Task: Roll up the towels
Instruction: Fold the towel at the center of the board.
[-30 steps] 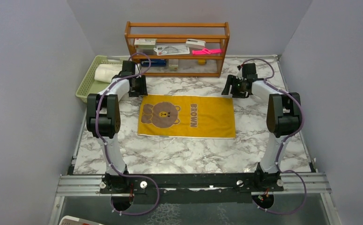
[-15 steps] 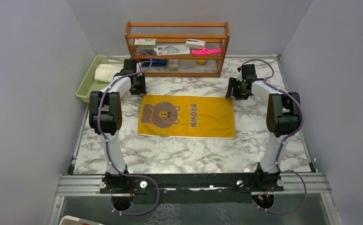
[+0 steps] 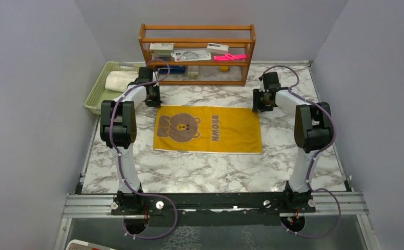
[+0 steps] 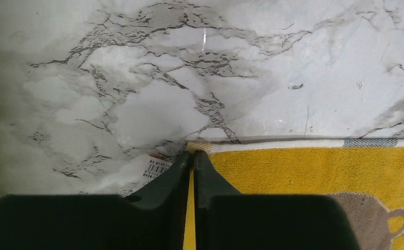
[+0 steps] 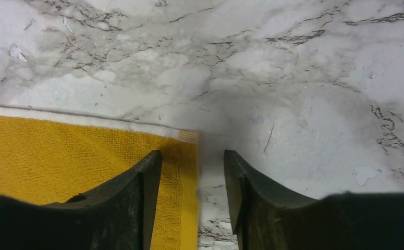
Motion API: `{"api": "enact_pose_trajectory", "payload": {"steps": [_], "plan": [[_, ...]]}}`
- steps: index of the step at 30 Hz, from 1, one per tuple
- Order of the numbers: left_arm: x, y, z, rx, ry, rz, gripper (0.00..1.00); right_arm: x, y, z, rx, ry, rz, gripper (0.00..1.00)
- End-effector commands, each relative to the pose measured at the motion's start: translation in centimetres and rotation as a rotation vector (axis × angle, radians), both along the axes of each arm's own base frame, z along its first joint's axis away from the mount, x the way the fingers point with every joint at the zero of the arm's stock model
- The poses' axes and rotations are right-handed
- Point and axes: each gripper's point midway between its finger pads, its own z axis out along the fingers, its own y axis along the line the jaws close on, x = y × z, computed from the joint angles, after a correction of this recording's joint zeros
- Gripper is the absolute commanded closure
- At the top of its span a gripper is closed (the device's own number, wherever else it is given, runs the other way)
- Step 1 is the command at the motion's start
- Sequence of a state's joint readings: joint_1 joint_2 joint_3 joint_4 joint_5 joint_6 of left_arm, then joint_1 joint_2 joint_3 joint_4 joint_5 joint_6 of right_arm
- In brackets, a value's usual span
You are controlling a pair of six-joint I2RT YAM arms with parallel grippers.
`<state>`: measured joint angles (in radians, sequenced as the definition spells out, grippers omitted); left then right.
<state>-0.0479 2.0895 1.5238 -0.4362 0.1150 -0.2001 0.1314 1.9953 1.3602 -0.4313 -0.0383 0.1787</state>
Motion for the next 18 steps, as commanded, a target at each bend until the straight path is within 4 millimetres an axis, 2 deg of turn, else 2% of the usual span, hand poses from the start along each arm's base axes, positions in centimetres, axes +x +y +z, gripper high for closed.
{"api": "enact_pose_trajectory", "payload": {"steps": [1,2,3,5,8,9,14,18], "plan": [[-0.7,0.2,-0.7,0.010,0.026,0.003,0.96,-2.6,-0.3,-1.2,-0.064,0.090,0.005,0.57],[-0.9,0.3,-0.6,0.012,0.027,0.005,1.00,-3.0,-0.3,-1.5,-0.061,0.100,0.001,0.59],[-1.0,0.4,-0.6,0.015,0.028,0.007,1.00,-3.4,-0.1,-1.9,-0.052,0.111,0.001,0.62],[-1.1,0.6,-0.5,0.019,0.026,0.008,1.00,-3.2,0.3,-2.0,-0.020,0.101,-0.001,0.74],[-0.7,0.7,-0.2,0.009,0.017,0.011,1.00,-1.9,0.7,-1.5,0.063,0.079,-0.016,0.95],[-0.5,0.6,0.0,-0.007,0.012,0.008,1.00,-1.1,0.4,-1.1,0.075,0.064,-0.030,0.99],[2.9,0.3,1.9,-0.059,-0.088,-0.018,1.00,3.2,-2.3,2.2,0.039,-0.063,-0.125,0.99],[6.0,0.2,3.6,-0.068,-0.187,-0.033,1.00,6.6,-3.7,4.9,0.038,-0.154,-0.156,0.99]]}}
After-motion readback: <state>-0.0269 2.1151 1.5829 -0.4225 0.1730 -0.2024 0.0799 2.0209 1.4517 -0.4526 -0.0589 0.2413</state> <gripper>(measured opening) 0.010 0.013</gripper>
